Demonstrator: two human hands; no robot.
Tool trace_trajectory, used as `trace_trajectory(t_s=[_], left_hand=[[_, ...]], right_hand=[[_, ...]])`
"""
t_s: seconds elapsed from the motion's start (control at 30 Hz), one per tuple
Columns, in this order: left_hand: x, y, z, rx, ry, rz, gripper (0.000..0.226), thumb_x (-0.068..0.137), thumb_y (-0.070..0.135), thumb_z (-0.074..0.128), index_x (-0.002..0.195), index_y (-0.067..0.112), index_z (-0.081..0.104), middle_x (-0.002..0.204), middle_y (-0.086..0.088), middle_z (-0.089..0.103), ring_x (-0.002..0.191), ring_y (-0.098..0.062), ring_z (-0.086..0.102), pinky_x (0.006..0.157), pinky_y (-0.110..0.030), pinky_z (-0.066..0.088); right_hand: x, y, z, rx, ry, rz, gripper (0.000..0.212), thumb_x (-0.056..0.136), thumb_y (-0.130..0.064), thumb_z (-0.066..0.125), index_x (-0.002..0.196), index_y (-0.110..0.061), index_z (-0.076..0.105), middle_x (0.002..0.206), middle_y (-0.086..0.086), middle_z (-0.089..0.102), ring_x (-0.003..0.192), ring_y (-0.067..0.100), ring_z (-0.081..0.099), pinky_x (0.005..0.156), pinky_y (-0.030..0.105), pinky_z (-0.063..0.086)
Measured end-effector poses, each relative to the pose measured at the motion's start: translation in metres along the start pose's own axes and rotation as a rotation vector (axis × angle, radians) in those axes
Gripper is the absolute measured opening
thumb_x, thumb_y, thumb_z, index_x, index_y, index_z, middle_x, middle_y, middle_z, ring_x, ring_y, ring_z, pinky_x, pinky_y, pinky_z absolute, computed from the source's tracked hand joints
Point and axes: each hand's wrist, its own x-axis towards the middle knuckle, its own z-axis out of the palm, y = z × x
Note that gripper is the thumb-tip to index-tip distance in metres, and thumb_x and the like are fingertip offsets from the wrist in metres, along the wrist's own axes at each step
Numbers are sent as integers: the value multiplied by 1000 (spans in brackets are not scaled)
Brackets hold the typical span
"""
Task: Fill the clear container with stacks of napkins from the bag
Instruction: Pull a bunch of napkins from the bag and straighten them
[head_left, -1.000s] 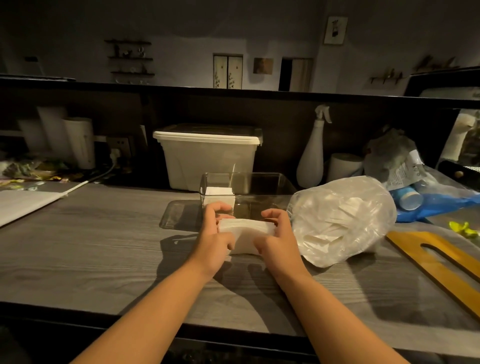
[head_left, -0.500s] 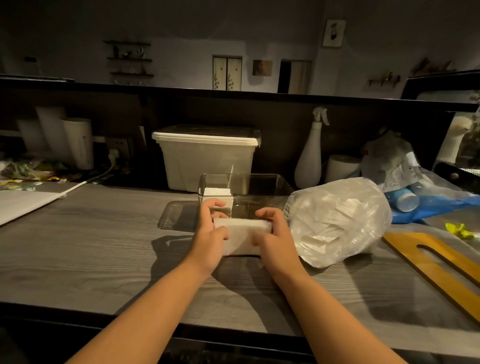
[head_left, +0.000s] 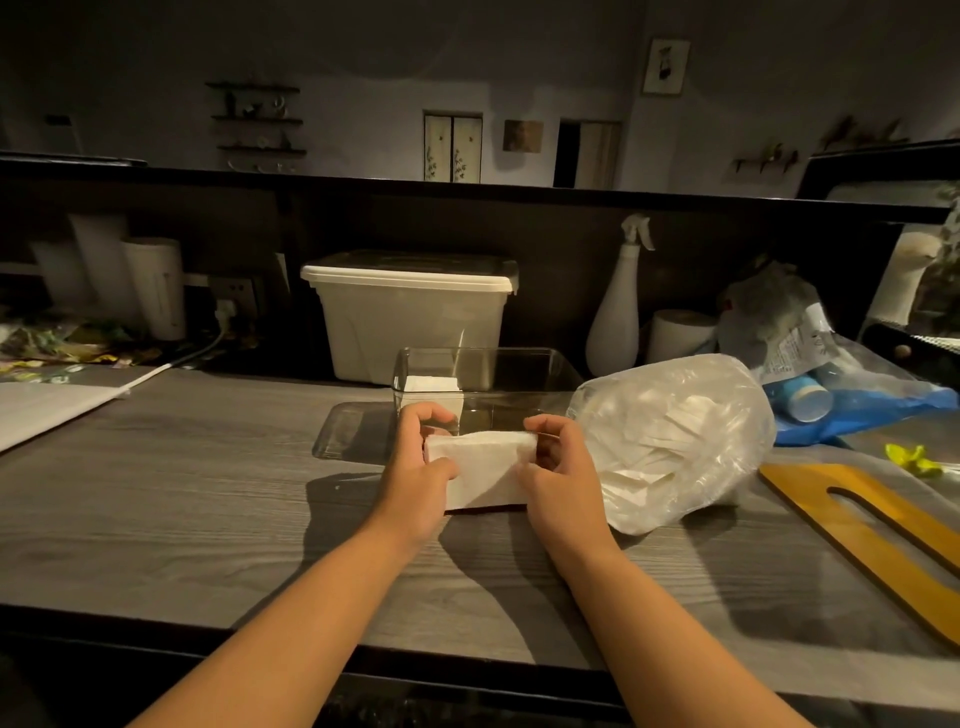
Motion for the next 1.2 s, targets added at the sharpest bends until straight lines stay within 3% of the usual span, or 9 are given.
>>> trace_trajectory(t_s=[0.17,0.3,0.43,0.63,0.83,0.97,1.07,1.13,1.2], left_hand=[[-3,5,2,15,-90,-47,66,68,-19,53,117,24,42,106,-5,42,96,-11,44,74,-13,40],[-2,4,-2,-36,-77,-99,69,51,0,51,110,36,43,103,-11,43,94,-24,45,73,-30,40],[0,1,-1,4,-77,-79,66,74,-19,49,110,36,43,103,-10,46,89,-21,47,67,-27,41],[0,0,-8,29,51,-98,61,80,-22,45,111,31,46,102,-19,57,83,-21,51,73,-35,43],[-5,-1,-15,74,44,-83,51,87,-11,61,117,26,45,100,-5,68,89,-17,62,76,-34,52],[-6,1,-27,130,11,-122,34,85,2,73,110,21,59,99,-1,72,96,-16,68,78,-24,54],[-6,3,-32,241,-11,-112,23,85,9,75,103,22,69,99,5,73,98,-11,67,90,-30,55],[-7,3,-32,289,-9,-111,20,86,10,74,102,21,72,99,5,74,98,-11,67,93,-34,55],[-8,6,-31,318,19,-102,17,85,10,75,99,19,73,95,4,74,95,-11,68,92,-36,56]], right_hand=[[-1,-2,6,-6,-123,28,69,73,15,51,126,-29,47,122,0,52,104,13,54,62,14,51],[-1,-5,2,22,-142,42,69,76,16,47,127,-29,44,123,-4,48,106,12,50,61,17,51],[-2,-2,2,-54,-143,21,72,79,18,45,134,-29,42,129,-4,47,109,7,48,65,14,50],[3,7,0,-154,25,22,51,89,8,45,125,-28,50,117,-2,58,100,8,58,70,16,48],[4,13,-5,-216,86,19,33,98,-7,53,120,-31,52,103,-8,66,88,7,65,59,11,48],[4,10,-7,-207,59,77,40,91,2,51,111,-32,58,101,-15,66,96,4,63,79,23,53],[3,8,-5,-309,10,56,45,88,3,46,116,-25,66,110,-12,69,106,5,61,92,28,52],[2,8,-4,-351,-12,51,46,87,1,45,118,-24,68,110,-11,70,105,7,61,91,29,52],[2,7,-5,-359,5,57,34,89,-1,47,104,-22,69,99,-6,70,97,13,63,83,31,53]])
